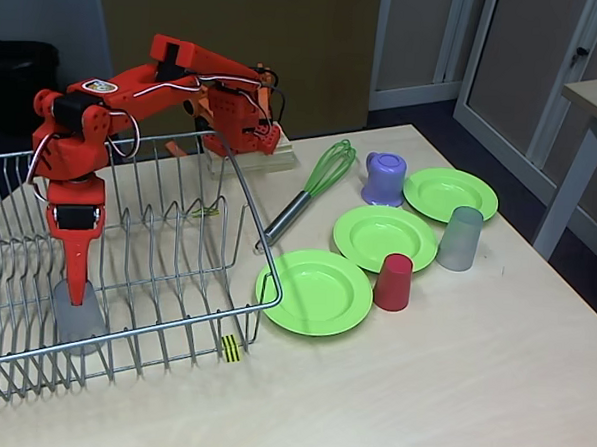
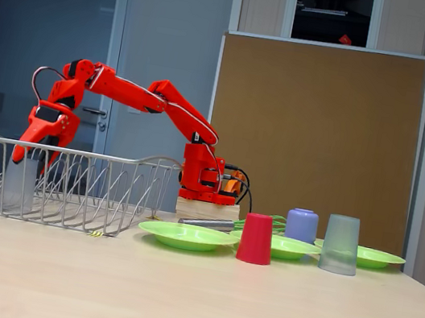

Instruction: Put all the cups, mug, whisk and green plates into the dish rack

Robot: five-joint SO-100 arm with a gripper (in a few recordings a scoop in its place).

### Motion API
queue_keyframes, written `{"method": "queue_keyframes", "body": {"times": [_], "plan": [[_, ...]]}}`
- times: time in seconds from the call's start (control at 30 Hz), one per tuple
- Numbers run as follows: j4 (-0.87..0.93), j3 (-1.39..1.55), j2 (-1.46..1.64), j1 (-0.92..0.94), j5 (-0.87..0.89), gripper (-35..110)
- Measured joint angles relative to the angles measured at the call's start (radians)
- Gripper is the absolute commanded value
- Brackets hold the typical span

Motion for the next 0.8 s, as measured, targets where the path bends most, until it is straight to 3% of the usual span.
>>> {"method": "queue_keyframes", "body": {"times": [0.23, 0.4, 0.8], "plan": [[0.075, 0.020, 0.170, -0.038, 0.000, 35], [0.118, 0.212, 0.342, -0.163, 0.021, 32], [0.098, 0.658, 0.703, -0.689, 0.474, 33]]}}
